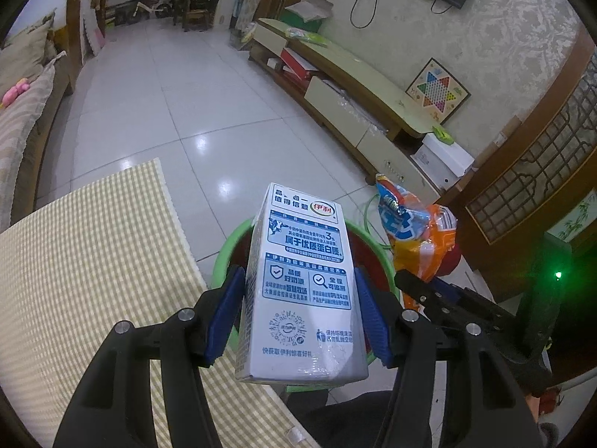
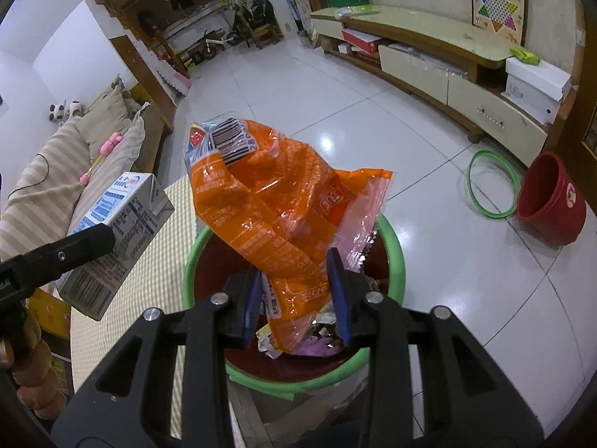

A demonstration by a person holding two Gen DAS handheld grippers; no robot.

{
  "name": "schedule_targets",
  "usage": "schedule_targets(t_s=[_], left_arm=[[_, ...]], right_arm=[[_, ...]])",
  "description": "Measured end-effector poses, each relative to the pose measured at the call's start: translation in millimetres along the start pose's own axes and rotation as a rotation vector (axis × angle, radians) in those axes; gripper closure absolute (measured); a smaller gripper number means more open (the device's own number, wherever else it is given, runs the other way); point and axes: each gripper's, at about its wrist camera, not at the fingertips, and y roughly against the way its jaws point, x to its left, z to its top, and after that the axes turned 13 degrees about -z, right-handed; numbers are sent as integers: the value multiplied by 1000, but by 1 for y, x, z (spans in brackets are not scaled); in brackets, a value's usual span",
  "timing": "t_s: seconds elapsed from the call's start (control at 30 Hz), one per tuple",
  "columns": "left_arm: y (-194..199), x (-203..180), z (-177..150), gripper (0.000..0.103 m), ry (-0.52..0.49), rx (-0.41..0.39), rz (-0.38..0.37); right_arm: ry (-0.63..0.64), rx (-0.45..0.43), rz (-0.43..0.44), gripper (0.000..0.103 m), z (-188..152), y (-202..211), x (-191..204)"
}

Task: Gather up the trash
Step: 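Carry the milk carton and orange bag over the bin and open both tools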

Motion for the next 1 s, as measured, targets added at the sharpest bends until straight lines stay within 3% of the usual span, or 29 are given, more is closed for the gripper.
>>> schedule_targets(t_s=[0.17,0.2,0.27,0.37,0.57,1.0], left_arm=[[-10,1,3,47,3,12,2],[-11,2,3,47,4,14,3],[-15,2,4,47,7,18,3],[-19,2,5,47,7,21,3],[-27,4,8,47,7,29,-2],[-43,0,6,46,-1,47,-27]], right_arm=[[15,24,17,67,0,-11,1],[15,28,20,63,1,-13,0],[12,18,14,43,1,-13,0],[12,1,7,25,1,-12,1],[-7,-17,-11,9,1,-9,-8],[-18,-22,-57,5,-3,-2,-25]])
